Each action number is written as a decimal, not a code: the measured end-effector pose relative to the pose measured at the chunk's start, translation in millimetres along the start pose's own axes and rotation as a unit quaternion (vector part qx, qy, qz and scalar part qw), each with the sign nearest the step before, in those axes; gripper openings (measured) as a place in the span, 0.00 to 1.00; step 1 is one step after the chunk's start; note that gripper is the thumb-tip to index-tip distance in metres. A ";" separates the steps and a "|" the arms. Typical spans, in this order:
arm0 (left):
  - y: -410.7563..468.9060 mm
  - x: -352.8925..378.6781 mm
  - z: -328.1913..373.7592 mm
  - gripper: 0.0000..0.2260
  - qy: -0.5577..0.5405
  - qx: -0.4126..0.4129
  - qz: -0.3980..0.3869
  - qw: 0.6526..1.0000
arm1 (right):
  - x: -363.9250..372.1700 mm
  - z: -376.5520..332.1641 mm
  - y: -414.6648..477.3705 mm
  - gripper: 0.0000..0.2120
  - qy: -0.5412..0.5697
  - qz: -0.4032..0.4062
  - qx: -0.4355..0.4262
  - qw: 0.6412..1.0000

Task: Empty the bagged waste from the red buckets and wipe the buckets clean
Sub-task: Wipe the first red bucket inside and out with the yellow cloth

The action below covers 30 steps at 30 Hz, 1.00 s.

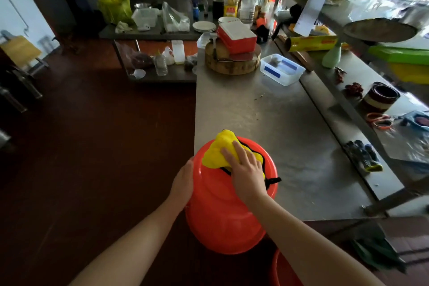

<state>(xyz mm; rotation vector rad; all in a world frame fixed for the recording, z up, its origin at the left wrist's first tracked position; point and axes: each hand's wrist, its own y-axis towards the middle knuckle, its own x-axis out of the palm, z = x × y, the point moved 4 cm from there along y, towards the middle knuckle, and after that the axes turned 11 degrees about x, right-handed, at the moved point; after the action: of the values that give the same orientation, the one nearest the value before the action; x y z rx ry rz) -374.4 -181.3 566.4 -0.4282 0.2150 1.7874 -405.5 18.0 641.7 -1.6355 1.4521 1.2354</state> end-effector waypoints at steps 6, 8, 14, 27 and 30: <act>-10.6 1.9 16.9 0.22 0.012 0.027 0.032 0.999 | -20.9 5.9 15.9 0.26 -0.017 -0.022 0.019 0.999; -12.1 4.2 22.0 0.22 0.020 0.018 0.054 0.998 | -33.4 9.3 20.9 0.25 -0.039 -0.016 0.020 0.999; -1.5 18.7 39.7 0.23 0.049 0.029 0.058 0.997 | -18.1 6.4 14.8 0.27 -0.139 -0.098 0.057 0.984; 4.6 15.8 45.4 0.17 0.108 0.139 0.020 0.984 | 16.1 -45.5 37.0 0.28 -0.119 -0.079 0.033 0.989; 4.4 17.3 42.4 0.21 0.146 0.125 0.020 0.981 | 12.2 -29.2 39.3 0.24 -0.115 -0.084 0.047 0.989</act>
<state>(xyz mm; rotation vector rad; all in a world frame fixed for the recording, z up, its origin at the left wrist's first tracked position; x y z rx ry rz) -389.5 -151.5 597.9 -0.5066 0.6520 1.7037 -437.2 -21.0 646.5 -1.4678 1.1876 1.1973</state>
